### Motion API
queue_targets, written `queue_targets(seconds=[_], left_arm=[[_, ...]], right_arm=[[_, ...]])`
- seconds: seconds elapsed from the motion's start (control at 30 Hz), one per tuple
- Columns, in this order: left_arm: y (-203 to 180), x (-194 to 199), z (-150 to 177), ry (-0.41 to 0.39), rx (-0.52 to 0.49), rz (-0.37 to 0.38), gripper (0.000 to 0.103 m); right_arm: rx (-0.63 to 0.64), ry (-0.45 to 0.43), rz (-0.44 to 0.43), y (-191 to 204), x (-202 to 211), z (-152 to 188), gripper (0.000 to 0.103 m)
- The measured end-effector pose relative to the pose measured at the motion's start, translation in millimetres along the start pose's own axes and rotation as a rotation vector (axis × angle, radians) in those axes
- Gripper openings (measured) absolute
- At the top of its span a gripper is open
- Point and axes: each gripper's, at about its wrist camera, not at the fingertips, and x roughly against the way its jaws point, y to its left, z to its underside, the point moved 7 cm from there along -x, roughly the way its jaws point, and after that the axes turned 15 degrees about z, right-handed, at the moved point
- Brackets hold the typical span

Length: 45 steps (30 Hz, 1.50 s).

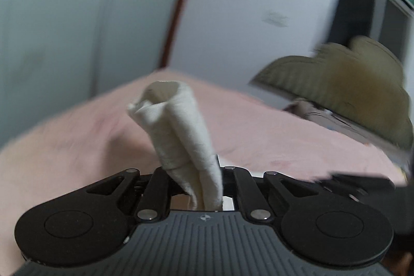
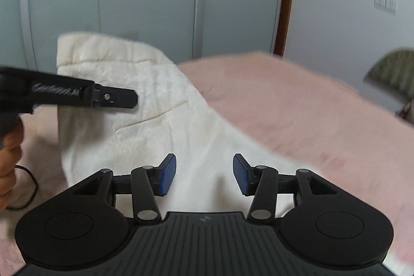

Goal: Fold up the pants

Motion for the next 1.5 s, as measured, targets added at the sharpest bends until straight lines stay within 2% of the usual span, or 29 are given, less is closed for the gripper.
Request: queue_targets(seconds=[0.13,0.27,0.37,0.5,0.73,0.87,1.03,1.2,1.33,1.37,1.43,1.5], left_arm=[[-64,-4,0,0.002,-0.13,0.119,0.01],[-114,-19,9,0.017,-0.237,0.192,0.01],[-148,-34,20,0.041,-0.273,0.268,0.012],[-192,-55,39,0.088,-0.304,0.346,0.012],[-247,-84,86,0.168,-0.37,0.448,0.013],[-265,-95,123,0.246,-0.413,0.462,0.014],[-267,-105,163,0.334,-0.457,0.471,0.024],[-264,-109,176,0.361,-0.48,0.476,0.031],[-270,-109,174,0.358,-0.485,0.528,0.046],[-271,-106,175,0.36,-0.489,0.55,0.049],[-274,-91,182,0.375,-0.495,0.627,0.062],[-276,-76,187,0.387,-0.515,0.689,0.063]], right_arm=[[0.025,-0.112,-0.042,-15,23,-7,0.052],[0.072,-0.181,-0.013,-42,51,-2,0.052],[0.053,-0.179,0.006,-72,67,13,0.052],[0.046,-0.167,0.076,-101,83,37,0.052],[0.005,-0.115,0.17,-136,119,93,0.052],[0.031,-0.052,0.208,-148,122,121,0.052],[0.047,0.058,0.222,-151,124,164,0.053],[-0.06,0.088,0.285,-175,149,187,0.064],[-0.178,0.135,0.41,-200,173,207,0.064],[-0.208,0.154,0.455,-205,180,210,0.064],[-0.245,0.188,0.57,-216,189,216,0.064],[-0.278,0.171,0.634,-221,189,208,0.064]])
